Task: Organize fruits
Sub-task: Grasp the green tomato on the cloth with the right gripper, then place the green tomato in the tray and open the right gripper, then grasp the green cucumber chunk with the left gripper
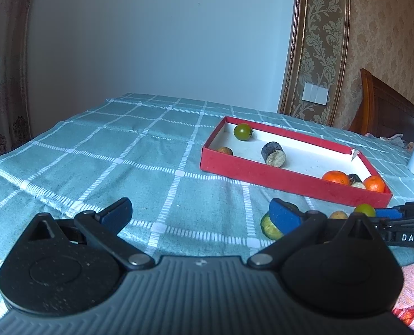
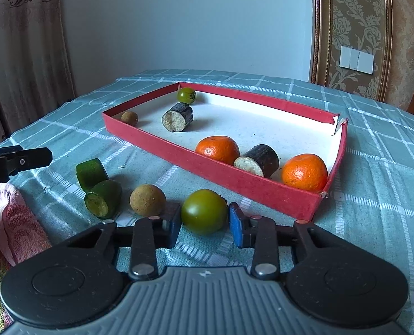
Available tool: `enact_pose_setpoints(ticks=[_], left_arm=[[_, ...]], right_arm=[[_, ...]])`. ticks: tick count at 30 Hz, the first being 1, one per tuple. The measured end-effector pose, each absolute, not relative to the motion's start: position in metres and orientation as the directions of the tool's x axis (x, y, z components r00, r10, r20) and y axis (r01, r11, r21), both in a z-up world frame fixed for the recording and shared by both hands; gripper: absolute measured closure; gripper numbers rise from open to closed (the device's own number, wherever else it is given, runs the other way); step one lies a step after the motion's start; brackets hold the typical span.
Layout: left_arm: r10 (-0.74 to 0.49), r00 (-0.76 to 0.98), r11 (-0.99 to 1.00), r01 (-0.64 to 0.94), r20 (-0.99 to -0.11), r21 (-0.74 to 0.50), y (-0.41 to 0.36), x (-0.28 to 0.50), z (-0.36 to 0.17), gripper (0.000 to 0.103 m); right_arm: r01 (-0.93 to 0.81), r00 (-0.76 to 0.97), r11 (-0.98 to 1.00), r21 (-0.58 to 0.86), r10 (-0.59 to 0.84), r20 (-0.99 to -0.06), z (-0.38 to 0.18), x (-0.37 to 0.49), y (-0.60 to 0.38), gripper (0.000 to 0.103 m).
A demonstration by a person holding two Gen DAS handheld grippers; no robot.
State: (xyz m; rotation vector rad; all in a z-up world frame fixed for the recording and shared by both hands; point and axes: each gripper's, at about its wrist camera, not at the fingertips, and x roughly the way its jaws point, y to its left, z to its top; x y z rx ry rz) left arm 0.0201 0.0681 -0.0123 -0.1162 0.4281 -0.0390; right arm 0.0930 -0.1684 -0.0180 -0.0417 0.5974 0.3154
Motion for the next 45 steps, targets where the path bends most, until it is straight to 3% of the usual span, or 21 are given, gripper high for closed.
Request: enact_pose_setpoints(ticks=[12,20,24,32,35,43,45], left_arm=[[-0.06,0.907,0.992,0.007,-0.417,-0.127,0.068,0.02,-0.012,0.0],[-0.065,0.906,0.991,0.009,-0.418,-0.135,0.07,0.02,-0.013,0.0],[-0.068,0.905,0.99,0.01,-0.421,-0.139,0.071,0.021,-0.013,0.0],[-0.06,0.903,0.992,0.008,-0.425,-0.123,0.069,0.021,-0.014,0.0],[-0.05,0.901,0.995,0.008,-0.43,-0.1,0.065,0.022,-0.013,0.0],[-0.045,0.917,0.996,0.073,-0.396,0.057,0.036,0.017,-0.002,0.0],[-0.043,0.918,0.989,0.096,-0.394,0.116,0.027,0.019,0.001,0.003]], right_arm=[[-0.202,0.883,0.977,0.069,0.212,-0.419,0.03,0.111,-0.194,0.069],[-0.092,0.887,0.995,0.032,0.097,-0.452,0.019,0.16,-0.208,0.067],[-0.079,0.868,0.994,0.074,0.105,-0.486,0.012,0.167,-0.214,0.064],[-0.098,0.891,0.981,0.169,0.162,-0.424,0.021,0.109,-0.223,0.061],[-0.116,0.882,0.957,0.267,0.222,-0.416,0.016,0.077,-0.228,0.048],[-0.062,0.839,0.92,0.388,0.258,-0.478,-0.025,0.052,-0.242,0.047],[-0.048,0.851,0.899,0.435,0.264,-0.453,-0.026,0.05,-0.251,0.047]])
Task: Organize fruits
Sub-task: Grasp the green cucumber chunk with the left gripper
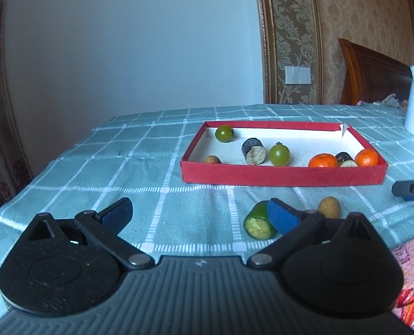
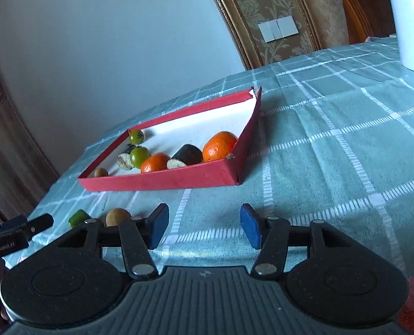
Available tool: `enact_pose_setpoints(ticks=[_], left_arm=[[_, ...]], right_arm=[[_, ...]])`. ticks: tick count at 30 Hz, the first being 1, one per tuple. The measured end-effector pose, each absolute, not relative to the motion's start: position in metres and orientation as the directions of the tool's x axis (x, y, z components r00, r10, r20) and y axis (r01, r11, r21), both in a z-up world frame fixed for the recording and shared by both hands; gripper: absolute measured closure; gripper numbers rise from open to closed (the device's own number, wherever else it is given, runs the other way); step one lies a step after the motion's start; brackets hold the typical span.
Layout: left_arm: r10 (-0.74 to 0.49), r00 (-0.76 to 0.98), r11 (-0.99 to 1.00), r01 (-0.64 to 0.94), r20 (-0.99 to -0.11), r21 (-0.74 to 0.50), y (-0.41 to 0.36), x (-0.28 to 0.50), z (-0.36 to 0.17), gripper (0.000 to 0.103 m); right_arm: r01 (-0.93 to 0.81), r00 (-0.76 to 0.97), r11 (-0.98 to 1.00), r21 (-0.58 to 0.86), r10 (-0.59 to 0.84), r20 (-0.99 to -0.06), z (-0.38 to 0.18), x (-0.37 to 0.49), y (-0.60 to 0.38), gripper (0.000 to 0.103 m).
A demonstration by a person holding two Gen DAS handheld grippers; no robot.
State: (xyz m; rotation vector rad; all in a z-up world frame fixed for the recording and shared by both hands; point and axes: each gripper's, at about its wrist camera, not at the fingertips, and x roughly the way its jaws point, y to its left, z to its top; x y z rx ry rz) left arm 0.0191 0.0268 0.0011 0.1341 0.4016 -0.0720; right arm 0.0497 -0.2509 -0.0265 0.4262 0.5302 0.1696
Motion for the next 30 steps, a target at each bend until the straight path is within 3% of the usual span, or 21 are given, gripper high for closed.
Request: enact_pose_setpoints(ticks=[4,20,24,30], left_arm=[[-0.047,0.903,0.977,0.13,-0.427,0.167,0.015,0.031,0.002,0.018],[-0.141,0.839,0.966,0.232,-0.526,0.111,0.0,0.064,-0.014,0.022],[-0.173,0.826,0.966,0.248,-0.536,0.071,0.002,0.068,-0.015,0.033],[-0.218,0.813,0.959,0.282,-0.54,0.038,-0.001,0.063,-0.015,0.063]], right_arm=[[-0.052,0.847,0.888,0.457,0.282,-0.451,-0.029,0.049,-0.254,0.046],[-0.056,0.846,0.868,0.493,0.304,-0.438,-0.031,0.048,-0.259,0.046],[-0.055,0.846,0.865,0.499,0.306,-0.437,-0.031,0.049,-0.26,0.046],[-0.055,0.845,0.863,0.503,0.308,-0.436,-0.031,0.05,-0.261,0.045]])
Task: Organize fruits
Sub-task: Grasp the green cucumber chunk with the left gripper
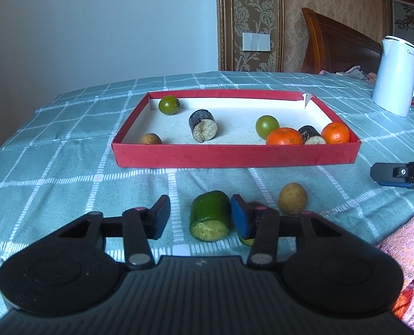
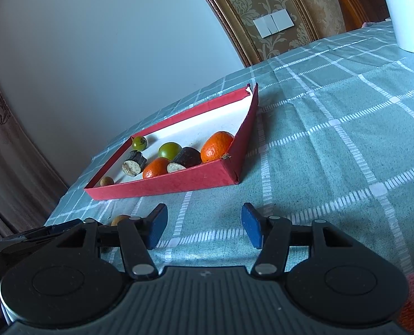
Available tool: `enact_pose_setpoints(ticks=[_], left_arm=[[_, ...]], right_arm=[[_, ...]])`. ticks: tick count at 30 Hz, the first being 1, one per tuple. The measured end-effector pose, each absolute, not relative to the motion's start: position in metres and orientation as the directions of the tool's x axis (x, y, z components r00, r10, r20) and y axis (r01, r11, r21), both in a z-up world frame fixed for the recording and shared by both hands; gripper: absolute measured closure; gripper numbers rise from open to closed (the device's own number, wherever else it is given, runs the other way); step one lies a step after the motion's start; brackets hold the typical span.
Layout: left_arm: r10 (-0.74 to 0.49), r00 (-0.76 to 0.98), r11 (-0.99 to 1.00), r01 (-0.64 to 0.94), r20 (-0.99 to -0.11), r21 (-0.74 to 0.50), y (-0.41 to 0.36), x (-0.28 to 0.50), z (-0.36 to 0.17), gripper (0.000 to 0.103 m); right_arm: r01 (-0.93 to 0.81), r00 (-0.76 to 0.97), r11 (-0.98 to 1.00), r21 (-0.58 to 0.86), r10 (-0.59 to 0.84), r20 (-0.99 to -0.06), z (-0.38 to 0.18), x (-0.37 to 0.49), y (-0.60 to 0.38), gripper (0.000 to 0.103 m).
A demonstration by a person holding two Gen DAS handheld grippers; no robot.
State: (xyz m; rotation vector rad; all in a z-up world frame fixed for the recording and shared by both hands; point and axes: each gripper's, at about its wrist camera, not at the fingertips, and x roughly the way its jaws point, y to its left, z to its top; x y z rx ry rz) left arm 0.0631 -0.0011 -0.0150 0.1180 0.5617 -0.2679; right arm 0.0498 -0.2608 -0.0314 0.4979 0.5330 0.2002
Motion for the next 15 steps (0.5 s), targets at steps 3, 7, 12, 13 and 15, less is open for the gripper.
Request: enact_pose_setpoints(ticks=[3,7,12,13,15], left_arm=[[-0.222,0.802,0.961,0.276,-0.555,0.014,-0.002,0.063,-0.016,0.074],[-0.217,0.802,0.967,0.256,-0.556,-0.008,0.0,0.061,-0.017,0.074],[-0.208,0.815,0.972,0.235,-0.541,-0.02,0.003,0.058,-0.009,0.075],[-0.198,0.829,0.973,0.23,-0.523,-0.003,0.002,0.055,-0.004,0.075],[-0.178,0.856,0.974,0.225,-0.485,0.039,0.0,0.053,0.007,0.075]], right_arm=[[-0.053,0.846,0.863,0.503,0.306,-0.436,-0.031,0.049,-0.261,0.045],[-0.046,0.852,0.863,0.503,0.297,-0.431,-0.031,0.049,-0.261,0.04],[-0.041,0.855,0.863,0.503,0.291,-0.43,-0.031,0.048,-0.262,0.039],[-0.041,0.855,0.864,0.503,0.291,-0.43,-0.031,0.048,-0.262,0.039],[-0.04,0.854,0.864,0.502,0.291,-0.432,-0.031,0.048,-0.262,0.039]])
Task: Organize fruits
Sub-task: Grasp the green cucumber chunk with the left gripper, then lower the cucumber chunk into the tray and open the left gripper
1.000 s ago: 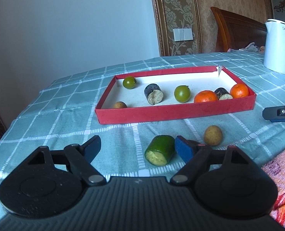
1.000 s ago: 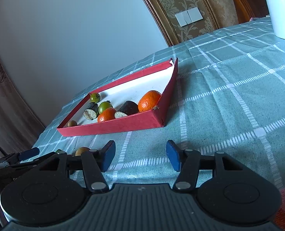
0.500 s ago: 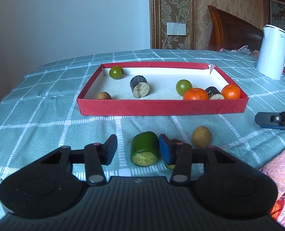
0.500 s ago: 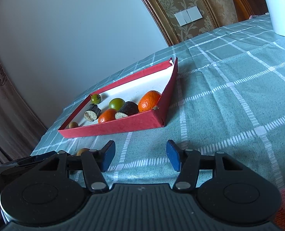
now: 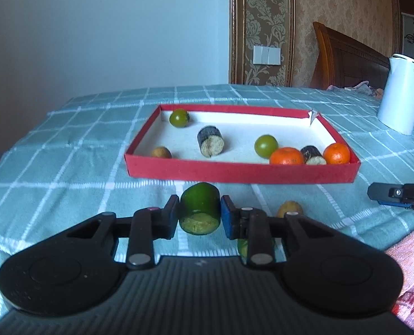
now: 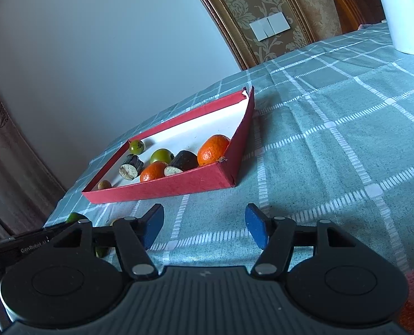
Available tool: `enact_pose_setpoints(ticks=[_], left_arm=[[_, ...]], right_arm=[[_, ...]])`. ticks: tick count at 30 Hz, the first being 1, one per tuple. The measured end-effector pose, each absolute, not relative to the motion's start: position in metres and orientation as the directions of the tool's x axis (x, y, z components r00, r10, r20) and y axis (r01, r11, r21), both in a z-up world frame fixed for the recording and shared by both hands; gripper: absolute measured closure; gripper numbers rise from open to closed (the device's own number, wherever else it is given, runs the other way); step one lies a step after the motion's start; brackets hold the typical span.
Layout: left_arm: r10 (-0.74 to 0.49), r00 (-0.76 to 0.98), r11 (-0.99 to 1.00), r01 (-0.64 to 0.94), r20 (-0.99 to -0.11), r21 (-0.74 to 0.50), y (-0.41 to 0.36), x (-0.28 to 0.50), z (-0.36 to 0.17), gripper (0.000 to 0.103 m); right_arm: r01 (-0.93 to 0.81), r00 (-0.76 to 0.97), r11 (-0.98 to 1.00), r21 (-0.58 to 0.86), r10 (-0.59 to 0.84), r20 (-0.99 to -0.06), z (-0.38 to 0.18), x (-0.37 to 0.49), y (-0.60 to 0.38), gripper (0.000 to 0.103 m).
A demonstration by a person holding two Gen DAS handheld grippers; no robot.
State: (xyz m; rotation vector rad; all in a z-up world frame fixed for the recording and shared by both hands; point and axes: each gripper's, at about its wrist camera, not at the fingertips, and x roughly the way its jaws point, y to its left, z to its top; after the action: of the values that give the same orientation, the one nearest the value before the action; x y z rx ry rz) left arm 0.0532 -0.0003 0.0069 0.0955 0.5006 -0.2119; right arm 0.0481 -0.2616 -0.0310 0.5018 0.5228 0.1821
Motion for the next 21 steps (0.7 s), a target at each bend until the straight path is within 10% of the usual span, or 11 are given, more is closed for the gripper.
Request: enact_pose_setpoints(ticks=[21], left_arm=[[-0.098,0.861,0.987,0.146,-0.499,0.059,-0.023,0.151,0.01,0.075]], right_arm=[[-0.048,0.85,0.86,0.508,0.303,-0.43,-0.031,0.049,-0.26,0.039]])
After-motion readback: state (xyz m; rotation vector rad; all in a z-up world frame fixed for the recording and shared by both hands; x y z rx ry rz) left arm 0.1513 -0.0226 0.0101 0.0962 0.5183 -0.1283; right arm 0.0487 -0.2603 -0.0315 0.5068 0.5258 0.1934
